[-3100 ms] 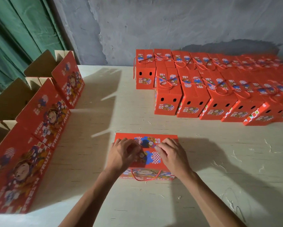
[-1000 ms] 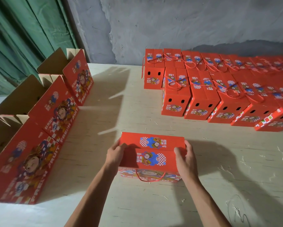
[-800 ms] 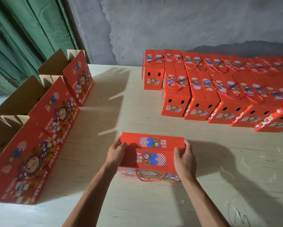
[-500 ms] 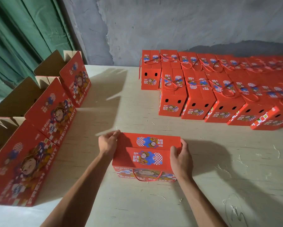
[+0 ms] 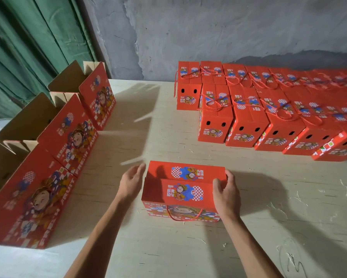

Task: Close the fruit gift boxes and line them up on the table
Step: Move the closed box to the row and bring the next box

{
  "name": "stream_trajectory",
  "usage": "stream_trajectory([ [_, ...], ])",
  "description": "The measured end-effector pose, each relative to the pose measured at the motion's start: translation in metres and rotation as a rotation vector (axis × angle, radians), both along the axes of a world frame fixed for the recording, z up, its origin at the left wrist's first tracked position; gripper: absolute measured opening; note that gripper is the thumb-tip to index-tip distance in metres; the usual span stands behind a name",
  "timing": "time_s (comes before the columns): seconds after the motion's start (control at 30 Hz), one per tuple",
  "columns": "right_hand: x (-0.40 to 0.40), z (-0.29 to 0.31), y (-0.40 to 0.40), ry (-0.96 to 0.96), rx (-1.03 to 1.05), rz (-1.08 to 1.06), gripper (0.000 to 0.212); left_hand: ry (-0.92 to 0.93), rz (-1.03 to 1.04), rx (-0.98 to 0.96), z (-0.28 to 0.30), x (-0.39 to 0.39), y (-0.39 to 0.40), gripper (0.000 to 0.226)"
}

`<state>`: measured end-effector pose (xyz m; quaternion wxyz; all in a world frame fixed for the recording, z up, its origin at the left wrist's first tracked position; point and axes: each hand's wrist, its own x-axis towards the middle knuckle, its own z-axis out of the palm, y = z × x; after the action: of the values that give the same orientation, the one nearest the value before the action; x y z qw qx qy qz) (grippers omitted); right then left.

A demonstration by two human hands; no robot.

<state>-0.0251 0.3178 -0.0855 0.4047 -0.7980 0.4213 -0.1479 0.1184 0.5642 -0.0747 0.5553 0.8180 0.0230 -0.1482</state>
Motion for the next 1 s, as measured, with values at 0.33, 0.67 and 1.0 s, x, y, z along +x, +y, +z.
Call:
stream_trajectory([
  [0.33,0.004,0.006,-0.005,0.004,0.161,-0.055,0.044,0.412,0.15,-0.021,-0.004,-0.02,-0.036,0.039],
  [0.67,0.004,0.008,-0.006,0.019,0.174,-0.003,0.051,0.49,0.118,-0.028,-0.003,-0.011,-0.033,0.019],
  [1.0,0.019,-0.002,0.023,-0.204,-0.832,0.397,0.019,0.424,0.097,-0.092,0.003,-0.02,-0.031,0.008],
])
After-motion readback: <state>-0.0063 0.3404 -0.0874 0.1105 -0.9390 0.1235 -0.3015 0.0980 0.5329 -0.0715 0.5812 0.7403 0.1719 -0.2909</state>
